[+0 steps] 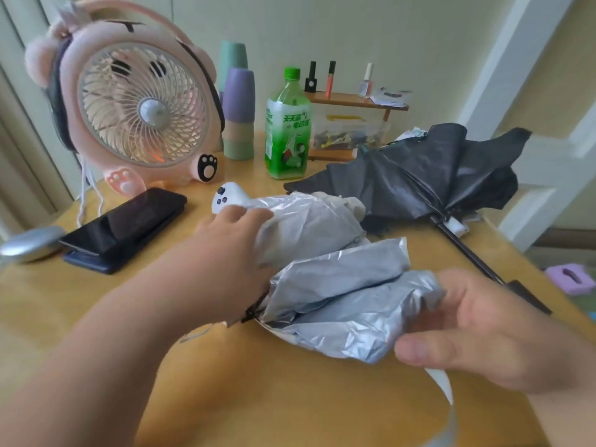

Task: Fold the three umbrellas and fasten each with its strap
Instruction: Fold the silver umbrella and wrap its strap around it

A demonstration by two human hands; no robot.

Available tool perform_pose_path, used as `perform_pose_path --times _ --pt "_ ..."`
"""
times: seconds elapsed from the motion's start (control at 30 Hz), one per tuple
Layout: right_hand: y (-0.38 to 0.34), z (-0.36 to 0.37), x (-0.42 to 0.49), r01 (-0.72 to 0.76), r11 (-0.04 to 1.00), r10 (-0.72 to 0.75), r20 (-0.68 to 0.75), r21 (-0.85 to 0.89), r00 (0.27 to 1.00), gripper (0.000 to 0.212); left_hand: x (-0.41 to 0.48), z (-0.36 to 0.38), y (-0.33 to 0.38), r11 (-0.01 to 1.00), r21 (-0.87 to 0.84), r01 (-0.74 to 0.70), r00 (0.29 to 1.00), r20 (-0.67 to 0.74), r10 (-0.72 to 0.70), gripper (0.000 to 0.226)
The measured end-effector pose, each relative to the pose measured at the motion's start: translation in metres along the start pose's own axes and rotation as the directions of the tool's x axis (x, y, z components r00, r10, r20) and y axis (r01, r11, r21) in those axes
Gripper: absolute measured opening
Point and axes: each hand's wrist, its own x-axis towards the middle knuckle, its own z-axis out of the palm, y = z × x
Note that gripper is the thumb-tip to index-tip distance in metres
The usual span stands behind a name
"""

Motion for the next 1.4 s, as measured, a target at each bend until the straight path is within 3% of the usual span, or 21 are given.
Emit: perform_pose_path --times 0.1,0.13,0.23,0.3,0.33,0.4,0.47,0.5,0.57,0.63,0.7,0.77,0.93,1.03,1.13,1.2,1.27,1.33,1.4 --pt "0.002 0.003 -0.005 -0.038 0.999 0.037 0.048 0.033 0.998 0.038 -0.035 -0.007 -0.002 0.938 -0.189 -0.290 0.948 -0.193 0.254 0.043" --pt "0.003 0.004 -0.006 -0.044 0.998 0.042 0.049 0.040 0.998 0.040 -0.043 -0.005 -0.001 0.914 -0.169 -0.369 0.919 -0.211 0.332 0.038" --pt "0.005 0.006 -0.008 -0.042 0.999 0.039 0.084 0.025 0.996 0.050 -0.047 0.011 0.003 0.900 0.027 -0.435 0.873 -0.230 0.429 0.042" --pt "0.006 0.008 -0.011 -0.010 1.000 0.010 0.069 0.004 0.998 0.038 -0.038 0.013 0.006 0.902 0.038 -0.431 0.840 -0.349 0.416 0.033" --pt "0.003 0.010 -0.012 0.002 1.000 -0.002 0.067 0.001 0.998 0.031 -0.032 0.012 0.007 0.904 -0.024 -0.426 0.827 -0.415 0.379 0.029" --pt "-0.004 0.014 -0.012 -0.022 1.000 0.021 0.097 0.012 0.995 0.032 -0.020 0.009 0.008 0.869 -0.375 -0.323 0.877 -0.463 0.126 0.029" --pt "-0.015 0.014 -0.009 -0.034 0.997 0.042 0.112 -0.074 0.993 0.028 -0.007 0.008 0.008 0.637 -0.763 -0.106 0.939 -0.288 -0.190 0.031" --pt "-0.022 0.014 -0.005 -0.025 0.983 0.045 0.106 -0.180 0.993 0.030 -0.001 0.011 0.008 0.502 -0.865 -0.011 0.942 -0.178 -0.286 0.031" --pt "-0.033 0.012 0.006 -0.030 0.912 0.066 0.074 -0.409 0.995 0.045 0.006 0.015 0.005 0.265 -0.962 0.070 0.927 -0.035 -0.374 0.023" --pt "-0.044 0.007 0.025 -0.028 0.812 0.043 0.012 -0.583 0.999 0.035 0.007 0.018 0.002 0.177 -0.981 0.084 0.908 0.002 -0.419 0.017" --pt "-0.052 0.005 0.047 0.004 0.740 -0.008 -0.003 -0.673 1.000 0.024 0.006 0.021 -0.001 0.306 -0.947 0.098 0.896 -0.050 -0.440 0.017" --pt "-0.056 0.003 0.072 0.024 0.675 -0.044 -0.007 -0.737 0.999 0.031 0.005 0.024 -0.004 0.451 -0.880 0.150 0.894 -0.074 -0.442 0.017" --pt "-0.050 0.003 0.136 0.007 0.478 -0.118 -0.057 -0.878 0.991 0.053 0.000 0.025 -0.010 0.458 -0.869 0.187 0.909 -0.024 -0.416 0.028" --pt "-0.029 0.005 0.155 0.005 0.517 -0.145 -0.081 -0.856 0.986 0.075 -0.005 0.023 -0.014 0.500 -0.847 0.182 0.929 -0.018 -0.369 0.027" --pt "-0.003 0.003 0.159 0.054 0.608 -0.222 -0.104 -0.792 0.970 0.057 -0.016 0.019 -0.022 0.515 -0.831 0.209 0.924 -0.004 -0.381 0.029" --pt "0.008 0.001 0.156 0.104 0.667 -0.294 -0.132 -0.738 0.947 0.067 -0.031 0.014 -0.027 0.700 -0.655 0.284 0.912 -0.040 -0.408 0.051" --pt "0.017 -0.001 0.156 0.118 0.678 -0.352 -0.180 -0.725 0.918 0.062 -0.044 0.008 -0.024 0.850 -0.389 0.355 0.926 0.018 -0.378 0.062" --pt "0.023 -0.002 0.154 0.096 0.713 -0.348 -0.232 -0.695 0.908 0.040 -0.045 0.006 -0.016 0.890 -0.289 0.353 0.935 0.153 -0.321 0.066" --pt "0.024 0.000 0.152 0.105 0.742 -0.349 -0.248 -0.662 0.904 0.036 -0.035 0.009 -0.009 0.899 -0.276 0.341 0.937 0.180 -0.300 0.065"
